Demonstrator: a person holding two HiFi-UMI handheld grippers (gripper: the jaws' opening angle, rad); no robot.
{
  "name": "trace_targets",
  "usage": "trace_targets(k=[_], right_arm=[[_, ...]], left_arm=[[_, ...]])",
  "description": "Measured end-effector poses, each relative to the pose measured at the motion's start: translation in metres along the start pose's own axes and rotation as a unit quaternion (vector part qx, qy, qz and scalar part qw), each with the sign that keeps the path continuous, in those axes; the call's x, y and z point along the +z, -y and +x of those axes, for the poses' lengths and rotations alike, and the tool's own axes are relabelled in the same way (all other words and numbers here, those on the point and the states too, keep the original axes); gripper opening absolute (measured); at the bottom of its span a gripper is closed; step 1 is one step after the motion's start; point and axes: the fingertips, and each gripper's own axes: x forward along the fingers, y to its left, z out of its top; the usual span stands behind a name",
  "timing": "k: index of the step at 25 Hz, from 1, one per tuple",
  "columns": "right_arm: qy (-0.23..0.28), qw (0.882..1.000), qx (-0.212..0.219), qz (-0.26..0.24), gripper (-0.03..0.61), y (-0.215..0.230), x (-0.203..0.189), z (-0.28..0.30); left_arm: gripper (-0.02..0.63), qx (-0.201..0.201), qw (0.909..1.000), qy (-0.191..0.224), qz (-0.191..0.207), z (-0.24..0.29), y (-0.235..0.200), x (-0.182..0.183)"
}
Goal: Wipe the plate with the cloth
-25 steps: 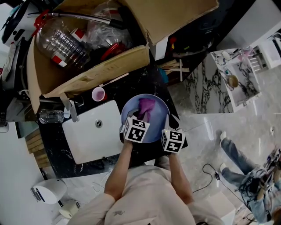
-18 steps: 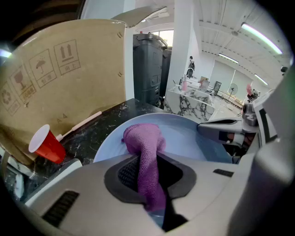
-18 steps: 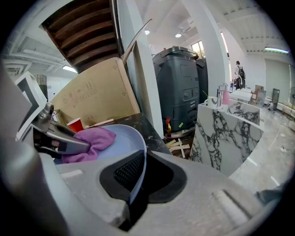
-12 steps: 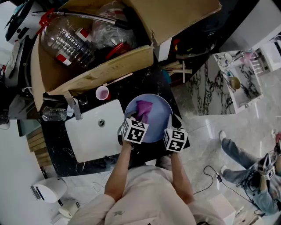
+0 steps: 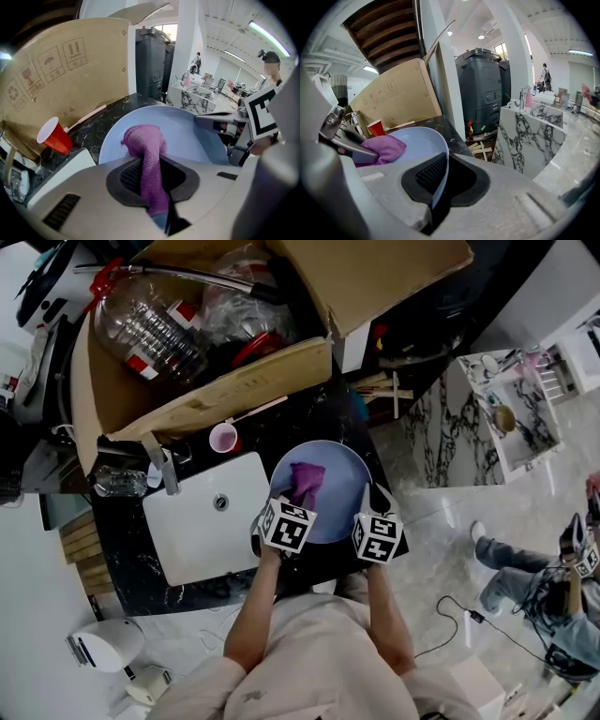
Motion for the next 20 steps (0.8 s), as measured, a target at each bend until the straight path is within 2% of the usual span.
trace_targets(k=[20], right_arm=[[0.006,1.000,-0.006,-0.005,0.026,0.000,0.002,-0.002]], left_arm=[[0.059,-0.046,0.9985,0.001,0.028,-0.003,0.048,-0.003]])
